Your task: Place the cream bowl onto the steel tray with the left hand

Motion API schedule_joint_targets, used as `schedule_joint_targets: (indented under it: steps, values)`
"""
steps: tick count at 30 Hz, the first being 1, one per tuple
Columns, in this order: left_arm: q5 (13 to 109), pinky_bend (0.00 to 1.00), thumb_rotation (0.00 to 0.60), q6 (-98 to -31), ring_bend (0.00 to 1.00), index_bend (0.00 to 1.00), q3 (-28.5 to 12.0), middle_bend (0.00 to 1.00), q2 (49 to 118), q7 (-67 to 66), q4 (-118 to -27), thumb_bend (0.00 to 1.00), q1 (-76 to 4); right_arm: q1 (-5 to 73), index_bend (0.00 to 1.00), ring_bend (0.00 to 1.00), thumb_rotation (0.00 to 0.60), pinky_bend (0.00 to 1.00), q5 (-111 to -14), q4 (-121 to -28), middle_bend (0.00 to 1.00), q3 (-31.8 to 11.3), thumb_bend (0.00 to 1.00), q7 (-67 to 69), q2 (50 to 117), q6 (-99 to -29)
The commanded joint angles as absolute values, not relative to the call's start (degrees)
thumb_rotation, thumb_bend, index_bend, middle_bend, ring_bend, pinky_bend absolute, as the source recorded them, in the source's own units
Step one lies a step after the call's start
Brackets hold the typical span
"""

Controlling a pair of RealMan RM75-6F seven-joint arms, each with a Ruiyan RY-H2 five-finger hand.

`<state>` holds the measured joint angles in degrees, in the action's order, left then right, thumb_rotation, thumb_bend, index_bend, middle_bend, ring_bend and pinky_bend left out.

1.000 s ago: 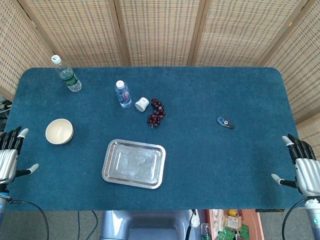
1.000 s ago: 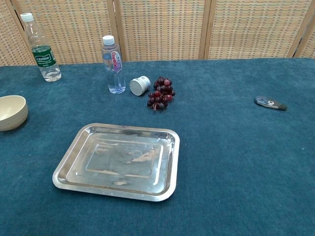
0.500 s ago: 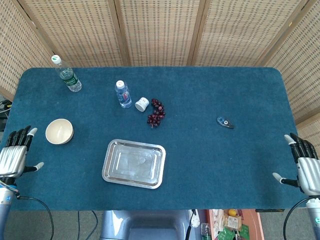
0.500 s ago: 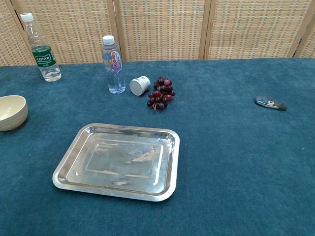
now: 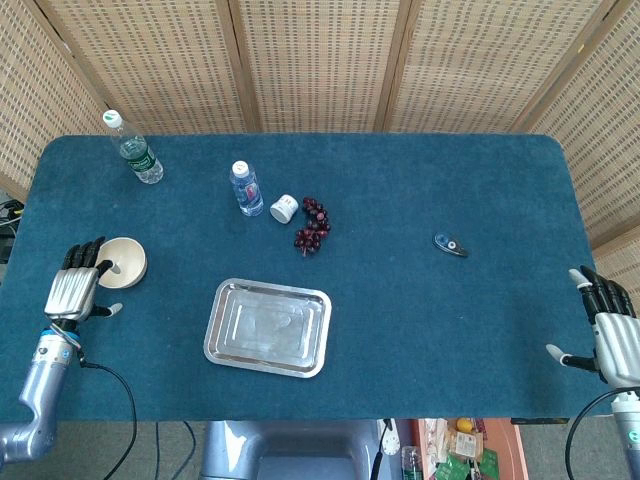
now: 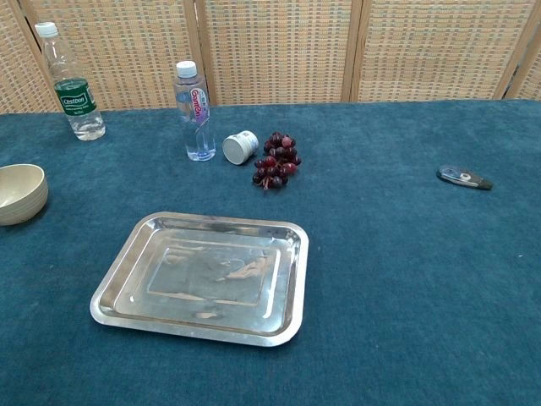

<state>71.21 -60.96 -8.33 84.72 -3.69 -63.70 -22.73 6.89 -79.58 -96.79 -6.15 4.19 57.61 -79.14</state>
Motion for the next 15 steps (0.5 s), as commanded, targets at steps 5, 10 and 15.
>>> schedule_joint_targets:
  steps: [5, 10, 15]
  values:
    - [69.43, 0.0, 0.6, -58.53, 0.0, 0.43, -8.65, 0.0, 86.43, -5.38, -61.91, 0.24, -24.03, 7.11, 0.01, 0.0, 0.6, 0.0, -79.24, -96.68, 0.0, -6.15, 0.0, 3.87, 57.8, -78.65]
    - [68.09, 0.0, 0.6, -57.55, 0.0, 0.44, -9.15, 0.0, 87.29, -6.31, -60.35, 0.25, -24.61, 7.22, 0.01, 0.0, 0.6, 0.0, -79.02, -96.48, 0.0, -6.15, 0.0, 3.8, 57.88, -78.34]
    - [67.17, 0.0, 0.6, -56.58, 0.0, 0.49, -9.59, 0.0, 88.03, -6.54, -58.94, 0.28, -25.25, 7.42, 0.01, 0.0, 0.6, 0.0, -78.84, -96.36, 0.0, -6.22, 0.0, 4.03, 58.03, -77.97]
